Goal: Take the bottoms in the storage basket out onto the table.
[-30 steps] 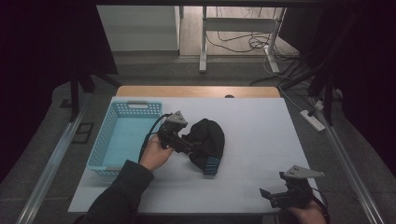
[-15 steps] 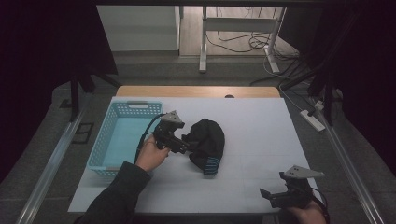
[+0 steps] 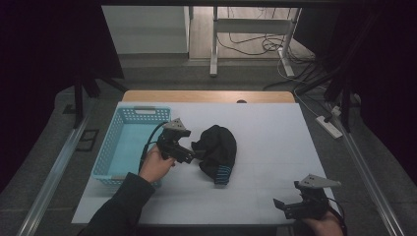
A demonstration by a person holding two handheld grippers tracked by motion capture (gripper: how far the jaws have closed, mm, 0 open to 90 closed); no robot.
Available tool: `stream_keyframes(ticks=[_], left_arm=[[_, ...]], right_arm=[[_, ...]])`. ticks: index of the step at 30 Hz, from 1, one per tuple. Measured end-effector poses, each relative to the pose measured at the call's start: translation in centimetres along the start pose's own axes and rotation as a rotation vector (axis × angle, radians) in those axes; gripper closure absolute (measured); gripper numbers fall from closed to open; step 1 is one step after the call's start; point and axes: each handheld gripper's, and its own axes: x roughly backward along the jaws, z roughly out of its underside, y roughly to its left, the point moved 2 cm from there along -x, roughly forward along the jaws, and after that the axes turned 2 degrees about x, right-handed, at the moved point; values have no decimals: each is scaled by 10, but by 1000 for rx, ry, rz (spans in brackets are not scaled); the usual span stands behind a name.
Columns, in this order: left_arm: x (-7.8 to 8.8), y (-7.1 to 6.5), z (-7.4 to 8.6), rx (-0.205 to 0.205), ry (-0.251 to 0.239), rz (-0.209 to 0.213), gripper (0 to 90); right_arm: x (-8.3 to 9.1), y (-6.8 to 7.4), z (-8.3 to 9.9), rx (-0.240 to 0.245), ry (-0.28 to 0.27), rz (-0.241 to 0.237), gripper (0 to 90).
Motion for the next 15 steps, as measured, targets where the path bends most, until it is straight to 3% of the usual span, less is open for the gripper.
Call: stream_keyframes(ticks=[5,15], left_arm=[[5,-1,2,19,9,6,0],[10,-6,7,3,7,-1,0]], right_arm=[[0,0,0,0,0,0,0],[0,0,0,1,0,0,0]])
